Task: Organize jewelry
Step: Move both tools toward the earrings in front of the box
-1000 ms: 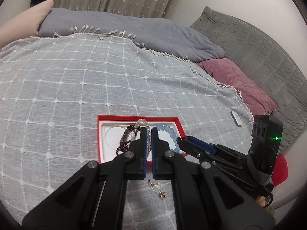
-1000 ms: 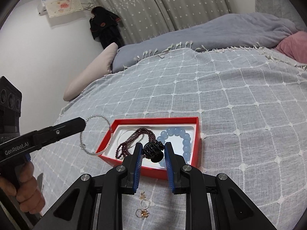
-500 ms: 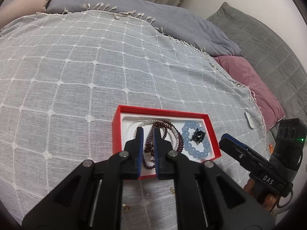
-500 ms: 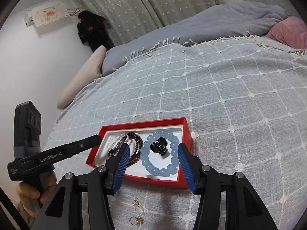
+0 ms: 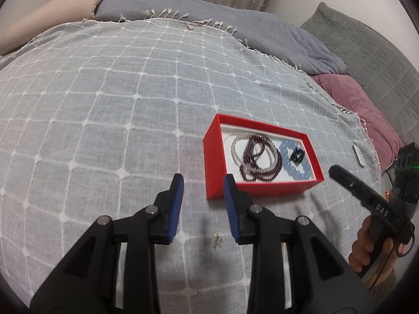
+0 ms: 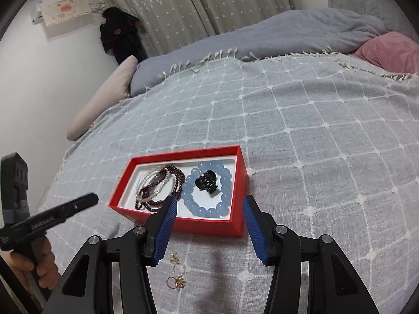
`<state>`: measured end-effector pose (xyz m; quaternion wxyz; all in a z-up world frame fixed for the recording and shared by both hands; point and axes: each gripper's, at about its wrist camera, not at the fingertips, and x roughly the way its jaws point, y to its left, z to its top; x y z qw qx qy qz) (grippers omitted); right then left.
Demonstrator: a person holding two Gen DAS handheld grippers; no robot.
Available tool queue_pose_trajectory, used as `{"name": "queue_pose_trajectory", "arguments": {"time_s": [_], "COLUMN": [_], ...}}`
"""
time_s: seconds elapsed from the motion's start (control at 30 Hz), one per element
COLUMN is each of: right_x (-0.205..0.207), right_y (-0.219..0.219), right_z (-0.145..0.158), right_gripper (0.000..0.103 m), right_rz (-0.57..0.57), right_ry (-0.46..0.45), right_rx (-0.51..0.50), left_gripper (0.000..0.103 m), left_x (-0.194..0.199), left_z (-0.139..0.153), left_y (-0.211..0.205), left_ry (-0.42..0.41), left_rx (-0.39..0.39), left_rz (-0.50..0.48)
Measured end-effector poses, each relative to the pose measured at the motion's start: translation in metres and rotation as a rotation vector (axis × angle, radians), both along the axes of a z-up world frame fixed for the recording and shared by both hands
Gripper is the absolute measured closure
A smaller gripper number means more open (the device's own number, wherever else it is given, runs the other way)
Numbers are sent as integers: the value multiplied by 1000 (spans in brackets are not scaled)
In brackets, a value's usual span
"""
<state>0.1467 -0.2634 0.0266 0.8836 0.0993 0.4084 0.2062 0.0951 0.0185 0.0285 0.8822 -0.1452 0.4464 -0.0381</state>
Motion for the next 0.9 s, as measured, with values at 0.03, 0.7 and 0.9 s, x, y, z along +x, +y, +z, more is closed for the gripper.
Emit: {"name": "queue_pose_trajectory", "arguments": {"time_s": [0.03,0.7,0.9], "right_x": [-5,-25,-25], "right_y": [-2,-1,6], "right_z": [4,-9,-16], "right_gripper": [50,50,50], "right_rz": [-3,-26,-6], "right_ry": [-22,28,49], "right_rx": [-3,-167,-197], "left_gripper": [63,53,53], "left_x": [-6,-34,-33], "left_z": [0,-19,-26], "left_y": [0,0,-3], "left_ry": [4,95,118], "left_rx": [-2,-11,1], "left_rz": [0,0,-8]}}
